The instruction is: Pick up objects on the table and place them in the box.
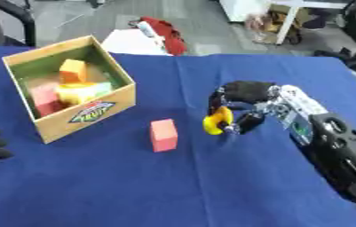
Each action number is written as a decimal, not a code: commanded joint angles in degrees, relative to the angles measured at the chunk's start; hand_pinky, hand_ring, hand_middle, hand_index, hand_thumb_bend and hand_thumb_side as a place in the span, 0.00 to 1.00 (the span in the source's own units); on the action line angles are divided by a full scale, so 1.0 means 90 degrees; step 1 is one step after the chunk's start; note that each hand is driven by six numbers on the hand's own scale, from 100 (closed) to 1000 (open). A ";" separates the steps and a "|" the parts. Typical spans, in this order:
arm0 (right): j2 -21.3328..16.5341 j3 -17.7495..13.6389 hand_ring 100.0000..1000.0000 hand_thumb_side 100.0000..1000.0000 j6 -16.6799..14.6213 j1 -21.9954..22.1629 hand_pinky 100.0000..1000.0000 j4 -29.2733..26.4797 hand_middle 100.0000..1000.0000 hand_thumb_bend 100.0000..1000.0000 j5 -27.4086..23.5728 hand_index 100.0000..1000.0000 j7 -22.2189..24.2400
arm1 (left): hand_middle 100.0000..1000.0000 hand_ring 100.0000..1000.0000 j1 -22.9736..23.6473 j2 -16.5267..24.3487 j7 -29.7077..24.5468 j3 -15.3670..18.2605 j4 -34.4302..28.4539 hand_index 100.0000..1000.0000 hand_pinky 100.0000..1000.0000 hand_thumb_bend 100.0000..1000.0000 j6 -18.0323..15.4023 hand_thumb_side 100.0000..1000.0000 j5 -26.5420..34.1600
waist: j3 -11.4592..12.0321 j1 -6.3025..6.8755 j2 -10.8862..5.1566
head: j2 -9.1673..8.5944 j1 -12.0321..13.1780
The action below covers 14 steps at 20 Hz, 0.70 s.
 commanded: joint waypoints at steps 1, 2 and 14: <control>-0.0052 -0.0184 0.58 0.00 0.0131 -0.0411 0.69 -0.0120 0.35 0.00 -0.0460 0.35 0.0045 | 0.54 0.52 -0.0055 0.0082 0.0014 0.0022 -0.0082 0.74 0.65 0.00 -0.0018 0.72 0.0005 | 0.0014 0.0094 -0.0164 | 0.0018 -0.0011; 0.0009 -0.0193 0.58 0.00 0.0163 -0.0571 0.69 -0.0077 0.35 0.00 -0.0566 0.35 0.0106 | 0.54 0.52 -0.0056 0.0081 0.0010 0.0018 -0.0082 0.74 0.65 0.00 -0.0017 0.72 0.0006 | 0.0020 0.0094 -0.0165 | 0.0018 -0.0015; 0.2069 -0.0600 0.57 0.00 0.0444 -0.2785 0.69 0.1944 0.40 0.00 -0.0127 0.44 0.0246 | 0.54 0.52 -0.0267 0.0038 -0.0168 -0.0171 -0.0091 0.74 0.65 0.00 -0.0018 0.72 0.0035 | 0.0642 0.0053 -0.0052 | -0.0162 -0.0368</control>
